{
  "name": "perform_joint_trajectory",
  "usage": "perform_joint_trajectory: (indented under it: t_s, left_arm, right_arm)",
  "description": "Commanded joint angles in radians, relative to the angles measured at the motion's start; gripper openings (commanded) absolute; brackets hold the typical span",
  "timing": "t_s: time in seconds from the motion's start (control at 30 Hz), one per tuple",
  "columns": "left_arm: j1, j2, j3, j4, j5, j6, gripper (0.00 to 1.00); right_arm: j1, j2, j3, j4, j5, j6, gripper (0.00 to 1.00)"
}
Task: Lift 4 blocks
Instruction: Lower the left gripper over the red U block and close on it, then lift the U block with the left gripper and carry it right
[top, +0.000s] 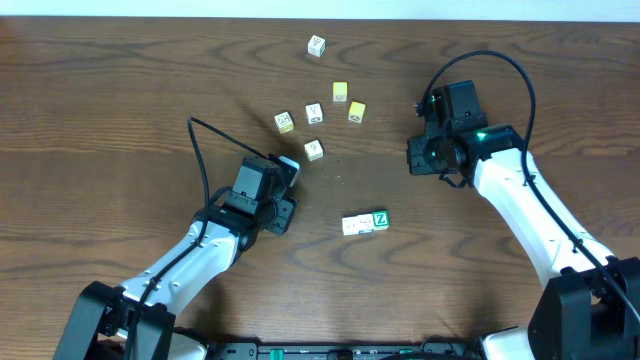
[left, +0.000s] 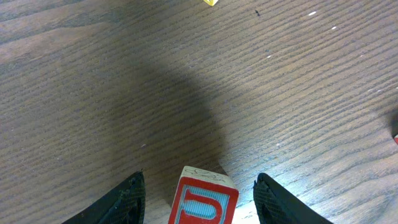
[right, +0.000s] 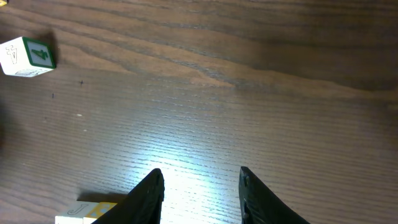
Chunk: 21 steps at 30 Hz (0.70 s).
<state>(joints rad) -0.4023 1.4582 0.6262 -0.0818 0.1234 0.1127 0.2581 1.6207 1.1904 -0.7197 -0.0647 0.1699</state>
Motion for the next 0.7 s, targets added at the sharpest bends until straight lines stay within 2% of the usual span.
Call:
perform_joint_trajectory:
  t_s: [0.0,0.27,0.67]
  left_arm:
    - [-0.003,-0.011,0.021,-0.005,-0.012,0.007,0.57]
    - [-0.003,-0.011,0.021,-0.034,-0.012,0.007,0.54]
    - [-0.003,-0.011,0.021,-0.043,-0.012,0.007,0.43]
  right_arm:
    - [0.005,0.002,0.016,0.002,-0.007,-0.011,0.37]
    - [0.005,0.002,0.015,0.002,-0.007,-0.011,0.36]
    - [0.005,0.002,0.008,0.002,-0.007,-0.011,0.35]
